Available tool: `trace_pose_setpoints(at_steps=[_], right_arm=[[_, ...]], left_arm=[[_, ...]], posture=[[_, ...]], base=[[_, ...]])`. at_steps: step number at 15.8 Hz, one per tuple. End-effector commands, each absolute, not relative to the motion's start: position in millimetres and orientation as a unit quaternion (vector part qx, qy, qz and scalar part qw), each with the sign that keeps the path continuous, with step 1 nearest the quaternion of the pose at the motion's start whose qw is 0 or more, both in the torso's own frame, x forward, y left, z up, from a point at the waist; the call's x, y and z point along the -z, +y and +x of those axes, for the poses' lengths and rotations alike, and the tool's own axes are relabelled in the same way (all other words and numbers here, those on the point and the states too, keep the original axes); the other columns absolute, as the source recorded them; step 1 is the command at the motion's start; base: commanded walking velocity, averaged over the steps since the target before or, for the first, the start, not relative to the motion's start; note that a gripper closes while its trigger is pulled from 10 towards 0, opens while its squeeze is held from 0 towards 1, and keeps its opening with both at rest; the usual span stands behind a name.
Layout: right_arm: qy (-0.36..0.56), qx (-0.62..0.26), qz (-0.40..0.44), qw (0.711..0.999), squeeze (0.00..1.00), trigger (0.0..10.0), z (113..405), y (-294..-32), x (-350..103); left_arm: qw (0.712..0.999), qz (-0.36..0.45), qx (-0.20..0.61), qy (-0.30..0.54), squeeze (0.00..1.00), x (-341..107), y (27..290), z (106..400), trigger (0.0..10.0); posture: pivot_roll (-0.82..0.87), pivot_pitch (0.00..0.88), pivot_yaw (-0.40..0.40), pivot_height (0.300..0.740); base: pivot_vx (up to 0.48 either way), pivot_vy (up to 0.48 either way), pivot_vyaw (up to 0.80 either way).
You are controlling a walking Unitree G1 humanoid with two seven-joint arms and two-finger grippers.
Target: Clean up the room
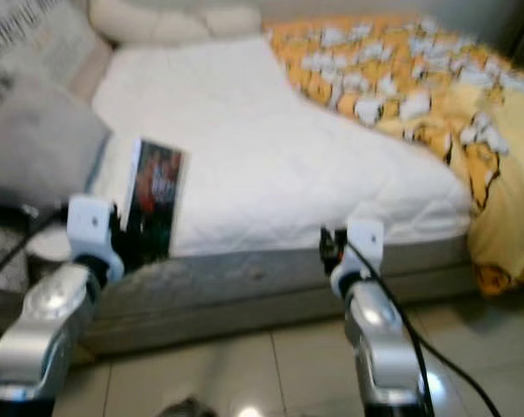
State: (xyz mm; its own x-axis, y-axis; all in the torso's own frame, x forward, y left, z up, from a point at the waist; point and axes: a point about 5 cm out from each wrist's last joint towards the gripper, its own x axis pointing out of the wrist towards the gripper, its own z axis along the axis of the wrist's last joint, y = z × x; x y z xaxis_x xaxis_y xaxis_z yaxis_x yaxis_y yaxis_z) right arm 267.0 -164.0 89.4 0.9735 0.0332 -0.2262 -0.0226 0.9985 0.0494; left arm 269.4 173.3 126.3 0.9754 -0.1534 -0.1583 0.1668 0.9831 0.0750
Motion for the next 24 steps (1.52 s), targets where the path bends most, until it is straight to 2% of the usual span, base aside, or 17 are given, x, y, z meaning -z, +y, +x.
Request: trace_pose_setpoints(at_steps=[1, 5, 11, 15, 20, 24], right_arm=[[0.108, -0.023, 0.027, 0.994, 0.00, 10.0, 270.4, -158.7, -93.1], [0.101, -0.022, 0.028, 0.994, 0.00, 10.0, 270.3, -162.7, -95.3], [0.089, -0.021, 0.027, 0.995, 0.00, 10.0, 269.7, -166.4, -98.5], [0.092, -0.028, -0.002, 0.995, 0.00, 10.0, 271.1, -165.9, -97.7], [0.089, -0.057, 0.006, 0.994, 0.00, 10.0, 271.2, -160.8, -98.7], [0.093, -0.063, 0.019, 0.993, 0.00, 10.0, 270.9, -157.5, -96.5]], left_arm=[[0.996, 0.051, 0.068, 0.042, 0.00, -141.5, 179.1, 272.1, 10.0], [0.996, 0.044, 0.070, 0.033, 0.00, -143.3, 177.0, 274.8, 10.0], [0.996, 0.041, 0.072, 0.035, 0.00, -142.6, 175.0, 274.9, 10.0], [0.996, 0.039, 0.071, 0.037, 0.00, -141.8, 175.6, 275.1, 10.0], [0.996, 0.039, 0.067, 0.040, 0.00, -140.2, 176.0, 273.1, 10.0], [0.996, 0.042, 0.066, 0.043, 0.00, -139.1, 179.9, 272.1, 10.0]], posture=[[0.04, 0.000, 0.043, 0.740], [0.03, 0.000, 0.049, 0.740], [0.03, 0.000, 0.053, 0.740], [0.03, 0.000, 0.048, 0.740], [0.04, 0.000, 0.037, 0.740], [0.04, 0.000, 0.040, 0.740]], base=[[0.000, 0.000, 0.00], [0.000, 0.000, 0.00], [0.293, 0.000, 0.00], [0.319, 0.000, 0.00], [0.319, 0.000, 0.73], [0.320, 0.000, 0.00]])
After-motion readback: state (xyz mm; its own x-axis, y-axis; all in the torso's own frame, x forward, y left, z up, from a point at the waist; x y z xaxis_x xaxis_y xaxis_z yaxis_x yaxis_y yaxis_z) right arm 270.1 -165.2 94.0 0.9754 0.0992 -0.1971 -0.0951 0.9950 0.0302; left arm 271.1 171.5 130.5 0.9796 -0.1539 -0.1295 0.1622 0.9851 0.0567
